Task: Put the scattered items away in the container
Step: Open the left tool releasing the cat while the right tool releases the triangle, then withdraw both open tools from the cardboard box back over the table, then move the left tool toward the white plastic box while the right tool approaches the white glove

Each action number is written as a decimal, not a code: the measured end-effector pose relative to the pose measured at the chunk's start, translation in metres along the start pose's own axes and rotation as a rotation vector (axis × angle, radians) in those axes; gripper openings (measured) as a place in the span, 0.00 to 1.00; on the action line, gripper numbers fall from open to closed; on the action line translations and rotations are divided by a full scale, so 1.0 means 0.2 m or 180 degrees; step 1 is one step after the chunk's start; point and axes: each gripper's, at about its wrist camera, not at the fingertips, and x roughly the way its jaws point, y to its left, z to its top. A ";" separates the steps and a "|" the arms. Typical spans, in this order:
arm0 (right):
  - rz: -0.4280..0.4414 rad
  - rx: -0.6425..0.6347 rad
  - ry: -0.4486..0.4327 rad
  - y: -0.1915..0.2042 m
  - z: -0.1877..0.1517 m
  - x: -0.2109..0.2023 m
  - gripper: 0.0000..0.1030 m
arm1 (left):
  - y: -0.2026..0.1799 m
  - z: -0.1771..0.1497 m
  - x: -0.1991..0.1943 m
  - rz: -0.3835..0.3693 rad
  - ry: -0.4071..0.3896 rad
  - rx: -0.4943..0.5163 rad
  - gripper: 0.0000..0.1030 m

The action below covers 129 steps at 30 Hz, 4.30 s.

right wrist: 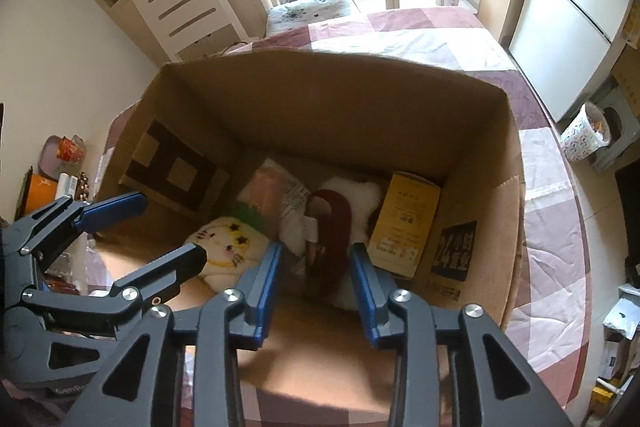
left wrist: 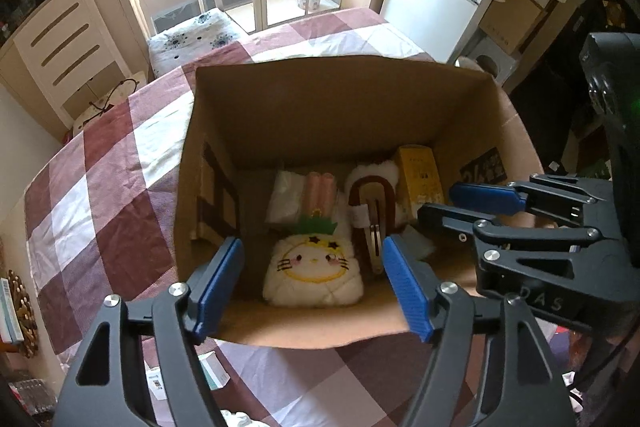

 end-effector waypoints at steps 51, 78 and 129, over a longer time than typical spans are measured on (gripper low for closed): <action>-0.0121 0.0138 -0.0236 0.13 -0.47 -0.48 0.41 | -0.11 -0.49 -0.46 0.0006 -0.0193 -0.0318 0.73; 0.0078 -0.0279 0.0073 0.50 -0.89 -0.41 0.41 | 0.10 -1.16 -0.65 0.0263 -0.0099 -0.1107 0.73; 0.0092 -0.0616 0.0832 1.08 -0.80 0.50 0.49 | 1.26 -1.51 -0.20 0.0547 0.0513 -0.2614 0.73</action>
